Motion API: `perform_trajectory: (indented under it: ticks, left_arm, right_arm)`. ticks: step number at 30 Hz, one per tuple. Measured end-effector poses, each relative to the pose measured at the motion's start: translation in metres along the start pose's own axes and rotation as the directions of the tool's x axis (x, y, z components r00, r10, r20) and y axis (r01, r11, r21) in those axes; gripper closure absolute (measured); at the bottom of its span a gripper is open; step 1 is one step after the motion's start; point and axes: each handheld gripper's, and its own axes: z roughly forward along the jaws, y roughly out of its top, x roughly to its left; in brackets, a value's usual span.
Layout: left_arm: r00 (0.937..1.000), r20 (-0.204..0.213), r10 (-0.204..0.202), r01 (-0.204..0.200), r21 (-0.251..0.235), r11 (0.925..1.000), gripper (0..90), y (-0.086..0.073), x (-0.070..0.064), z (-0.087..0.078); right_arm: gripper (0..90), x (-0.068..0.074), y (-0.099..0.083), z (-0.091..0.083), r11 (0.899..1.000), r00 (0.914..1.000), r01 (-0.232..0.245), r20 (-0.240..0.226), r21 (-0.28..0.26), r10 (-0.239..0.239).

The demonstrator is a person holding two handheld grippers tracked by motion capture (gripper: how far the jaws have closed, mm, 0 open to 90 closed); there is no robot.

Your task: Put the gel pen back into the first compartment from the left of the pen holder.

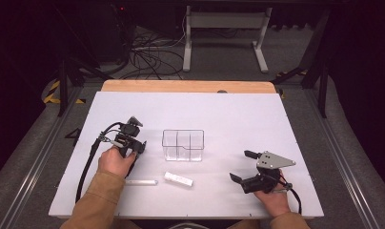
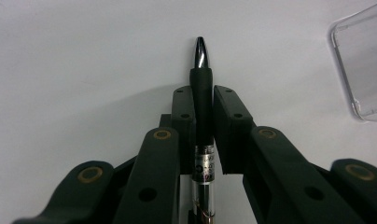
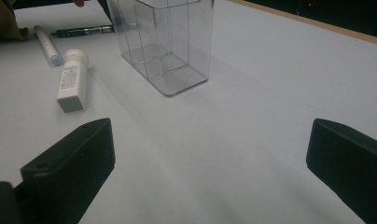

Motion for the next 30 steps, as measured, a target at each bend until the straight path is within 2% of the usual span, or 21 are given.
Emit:
perform_trajectory:
  ticks: [7, 11, 21, 23, 30]
  left_arm:
    - [0.9999, -0.015, 0.003, -0.003, -0.004, 1.0, 80.1, 0.0, -0.002, -0.002]
    - [0.9993, -0.018, 0.034, -0.034, -0.026, 0.9991, 80.2, 0.0, -0.007, -0.01]
    - [0.9975, -0.022, 0.067, -0.068, -0.076, 0.9948, 80.1, -0.002, -0.014, -0.027]
    - [0.9972, -0.02, 0.072, -0.074, -0.069, 0.9949, 80.1, -0.002, -0.014, -0.029]
    - [0.9971, -0.019, 0.073, -0.075, -0.086, 0.9935, 80.1, -0.003, -0.015, -0.032]
  right_arm:
    - [1.5, 0.0, 0.0, 0.0, 1.0, 1.0, -0.001, -0.001, 0.0, 0.001]
    - [1.5, 0.0, 0.0, 0.0, 1.0, 1.0, -0.002, -0.001, 0.0, 0.002]
    - [1.5, 0.0, 0.0, -0.001, 1.0, 1.0, -0.003, 0.0, 0.0, 0.003]
    - [1.5, -0.001, 0.0, -0.001, 1.0, 1.0, -0.002, 0.0, 0.001, 0.002]
    - [1.5, -0.001, 0.0, -0.001, 1.0, 1.0, -0.002, 0.0, 0.001, 0.002]
